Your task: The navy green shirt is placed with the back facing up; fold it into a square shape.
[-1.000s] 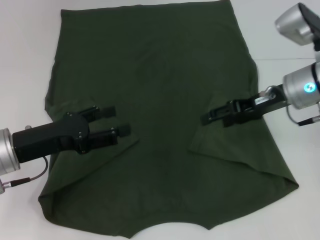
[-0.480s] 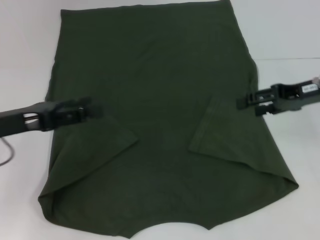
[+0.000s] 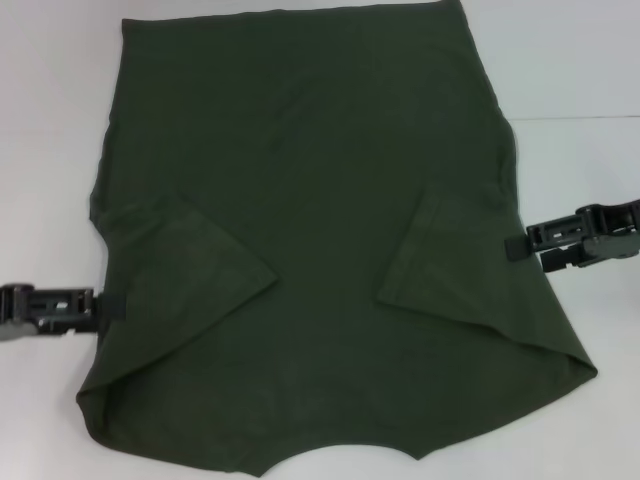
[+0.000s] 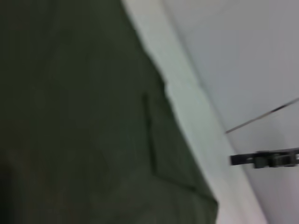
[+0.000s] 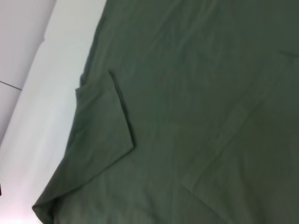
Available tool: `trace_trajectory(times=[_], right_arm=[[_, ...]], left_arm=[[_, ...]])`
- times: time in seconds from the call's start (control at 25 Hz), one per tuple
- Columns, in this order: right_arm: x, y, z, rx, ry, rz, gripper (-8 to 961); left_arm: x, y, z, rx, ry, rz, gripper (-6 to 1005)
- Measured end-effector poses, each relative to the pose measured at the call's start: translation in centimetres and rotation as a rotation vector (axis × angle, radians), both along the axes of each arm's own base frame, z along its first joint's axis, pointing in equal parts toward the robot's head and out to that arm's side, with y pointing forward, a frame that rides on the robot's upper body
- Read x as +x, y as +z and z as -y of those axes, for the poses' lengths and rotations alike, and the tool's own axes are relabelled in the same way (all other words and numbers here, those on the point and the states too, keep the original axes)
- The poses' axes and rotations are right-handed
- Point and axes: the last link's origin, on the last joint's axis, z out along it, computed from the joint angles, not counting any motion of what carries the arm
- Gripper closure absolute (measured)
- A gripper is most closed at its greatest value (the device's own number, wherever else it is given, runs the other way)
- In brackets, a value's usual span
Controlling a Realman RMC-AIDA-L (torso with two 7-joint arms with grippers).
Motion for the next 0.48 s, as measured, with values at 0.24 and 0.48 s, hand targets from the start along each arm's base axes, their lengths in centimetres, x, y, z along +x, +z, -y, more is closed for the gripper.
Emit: trace_trajectory(times=[0.24, 0.48], right_arm=[[0.3, -0.1, 0.1, -0.013, 0.002, 0.027, 37], [0.2, -0.4, 0.1, -0.023, 0.013, 0.045, 38]], left_arm=[[-1.2, -0.5, 0.8, -0.049, 0.071, -0.045, 136], [-2.1, -1.5, 1.4, -0.103, 0.112, -0.089, 137]])
